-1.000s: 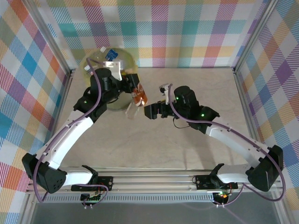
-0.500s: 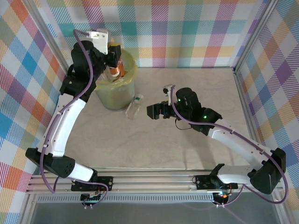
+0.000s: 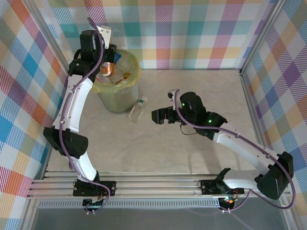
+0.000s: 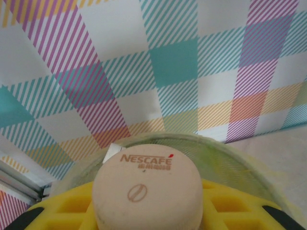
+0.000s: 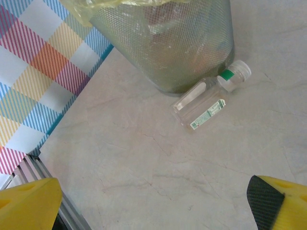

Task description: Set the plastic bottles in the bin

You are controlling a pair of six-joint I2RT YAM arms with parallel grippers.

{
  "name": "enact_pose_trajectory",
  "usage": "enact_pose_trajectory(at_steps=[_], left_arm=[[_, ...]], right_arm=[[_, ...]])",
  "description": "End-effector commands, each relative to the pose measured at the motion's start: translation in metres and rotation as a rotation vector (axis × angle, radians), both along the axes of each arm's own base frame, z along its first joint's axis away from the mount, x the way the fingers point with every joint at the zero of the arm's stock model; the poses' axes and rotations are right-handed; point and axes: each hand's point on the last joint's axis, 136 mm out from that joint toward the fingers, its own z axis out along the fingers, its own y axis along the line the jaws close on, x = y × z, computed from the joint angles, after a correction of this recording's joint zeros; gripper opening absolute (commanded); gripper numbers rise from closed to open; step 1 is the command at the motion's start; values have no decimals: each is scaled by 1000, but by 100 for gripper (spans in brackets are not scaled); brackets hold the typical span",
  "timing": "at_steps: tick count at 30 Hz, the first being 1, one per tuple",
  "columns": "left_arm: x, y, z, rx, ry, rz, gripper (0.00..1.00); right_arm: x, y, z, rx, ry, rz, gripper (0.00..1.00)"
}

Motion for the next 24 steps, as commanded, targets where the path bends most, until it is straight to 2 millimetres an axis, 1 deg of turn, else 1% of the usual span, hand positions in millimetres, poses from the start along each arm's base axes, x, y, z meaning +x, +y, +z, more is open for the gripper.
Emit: enact_pose_trajectory(at_steps=[1,7,12,19,21,23,24], left_arm=[[2,8,-8,30,43,12,19],[12,20,-36,48,127,63,19],[18,25,-52,62,181,88,21],[25,33,-71,98,234,132,25],[26,36,-74,110,240,150,30],[28,40,-77,125,248,171,41],[28,42,-78,132,249,184,50]], right_arm=[[-2,-3,0,1,0,-12,100],[-2,-3,-2,-8,7,-12,100],[-2,-4,-3,-12,11,-18,100],[-1,-3,-6,-16,21,-20,100],[-1,-3,-7,-16,23,-19,100],[-1,-2,-7,-17,23,-18,100],[-1,-2,-7,-17,24,-18,100]])
